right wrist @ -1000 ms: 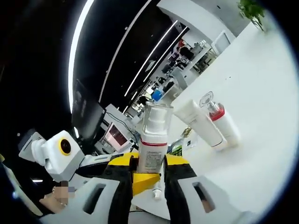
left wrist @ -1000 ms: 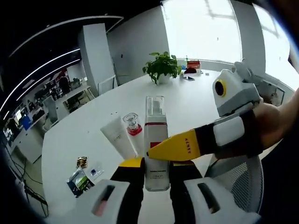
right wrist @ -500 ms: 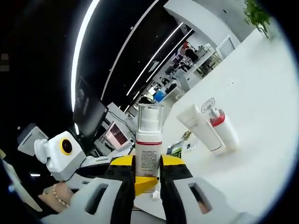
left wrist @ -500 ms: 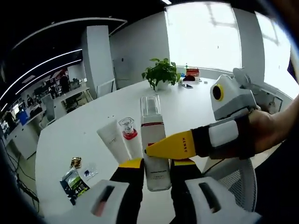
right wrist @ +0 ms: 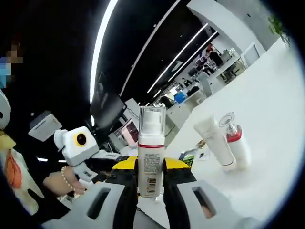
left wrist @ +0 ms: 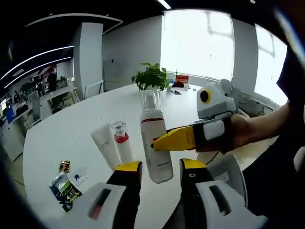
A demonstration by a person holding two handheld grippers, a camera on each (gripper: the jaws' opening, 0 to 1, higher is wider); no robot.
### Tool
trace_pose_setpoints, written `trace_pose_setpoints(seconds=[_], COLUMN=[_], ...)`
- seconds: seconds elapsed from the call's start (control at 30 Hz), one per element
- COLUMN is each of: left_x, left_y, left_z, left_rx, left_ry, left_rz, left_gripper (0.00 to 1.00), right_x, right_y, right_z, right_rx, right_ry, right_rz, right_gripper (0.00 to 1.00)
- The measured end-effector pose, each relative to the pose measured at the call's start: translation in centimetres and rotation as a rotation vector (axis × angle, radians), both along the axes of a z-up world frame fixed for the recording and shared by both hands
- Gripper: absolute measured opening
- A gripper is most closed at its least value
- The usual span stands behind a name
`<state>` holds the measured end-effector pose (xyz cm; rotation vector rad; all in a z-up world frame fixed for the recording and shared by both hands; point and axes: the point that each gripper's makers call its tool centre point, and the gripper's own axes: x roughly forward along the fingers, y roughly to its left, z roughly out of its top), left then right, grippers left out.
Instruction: Arrange the skincare products in the storage area until every visible bottle or jar stands upright without overlapping.
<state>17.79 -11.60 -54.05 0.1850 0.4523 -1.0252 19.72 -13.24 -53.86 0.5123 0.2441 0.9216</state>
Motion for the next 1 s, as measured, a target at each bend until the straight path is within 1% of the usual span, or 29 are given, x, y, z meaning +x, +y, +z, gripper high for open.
trace_pose_setpoints(seconds=[0.03,0.07,0.1,0.13,0.17,0.2,0.23,0.27,0.3,0.33,0.37,0.43,0.5,0.57,0.6,0.7,0.83,0.87,0.97,1.0], left_x=[-0.1,-0.2,-0.4,-0.5,-0.6,-0.7,-0.9,-1.0,-1.0,-1.0,-1.1,-1.1,-1.4,-2.0,-2.0,-2.4,-2.8,-3.0,-3.2,-3.2], left_y=[-0.1,-0.2,-0.3,-0.5,-0.6,-0.8,-0.9,-1.1,-1.1,-1.2,-1.3,-1.5,-1.7,-2.2,-2.3,-2.6,-2.8,-2.9,-2.9,-2.9], left_z=[0.3,0.6,0.8,1.0,1.1,1.5,1.7,2.0,2.3,2.4,2.5,2.4,2.3,2.6,2.8,2.6,2.3,2.3,2.2,2.2], left_rx=[-0.006,-0.004,-0.004,-0.004,0.002,-0.005,-0.013,-0.021,-0.023,-0.017,-0.014,-0.005,0.002,-0.021,-0.029,-0.013,0.002,0.004,0.01,0.01], left_ry=[0.006,0.011,0.005,0.007,0.016,0.018,0.028,0.039,0.035,0.034,0.03,0.037,0.021,0.029,0.03,0.027,0.031,0.03,0.022,0.01], left_rz=[-0.025,-0.046,-0.066,-0.086,-0.106,-0.13,-0.155,-0.184,-0.184,-0.189,-0.207,-0.227,-0.264,-0.299,-0.302,-0.324,-0.36,-0.375,-0.403,-0.411], left_gripper=[0.39,0.4,0.4,0.39,0.39,0.39,0.39,0.39,0.4,0.4,0.4,0.43,0.43,0.4,0.39,0.38,0.38,0.36,0.28,0.27], right_x=[-0.6,-0.6,-0.7,-1.1,-1.0,-1.2,-1.5,-1.6,-2.0,-2.5,-2.5,-2.8,-2.9,-3.3,-3.6,-4.2,-5.0,-5.1,-5.0,-4.9], right_y=[0.3,0.1,0.2,0.2,0.1,0.1,0.3,0.3,0.5,0.6,0.6,0.6,0.5,0.5,0.5,0.7,1.3,1.5,1.7,1.7], right_z=[0.2,0.3,0.4,0.4,0.4,0.4,0.4,0.4,0.6,0.8,0.9,0.9,0.9,0.6,0.3,-0.4,-0.3,-0.2,-0.5,-0.6], right_rx=[-0.015,-0.028,-0.046,-0.085,-0.12,-0.165,-0.188,-0.204,-0.212,-0.204,-0.21,-0.215,-0.227,-0.251,-0.276,-0.318,-0.297,-0.297,-0.308,-0.308], right_ry=[-0.024,-0.038,-0.064,-0.098,-0.129,-0.172,-0.197,-0.221,-0.247,-0.253,-0.265,-0.277,-0.29,-0.303,-0.317,-0.336,-0.358,-0.367,-0.374,-0.372], right_rz=[0.058,0.063,0.08,0.112,0.11,0.139,0.168,0.177,0.206,0.237,0.23,0.256,0.268,0.299,0.325,0.379,0.429,0.437,0.443,0.443], right_gripper=[0.18,0.18,0.18,0.18,0.18,0.18,0.18,0.18,0.18,0.18,0.18,0.18,0.18,0.18,0.18,0.18,0.18,0.18,0.19,0.19])
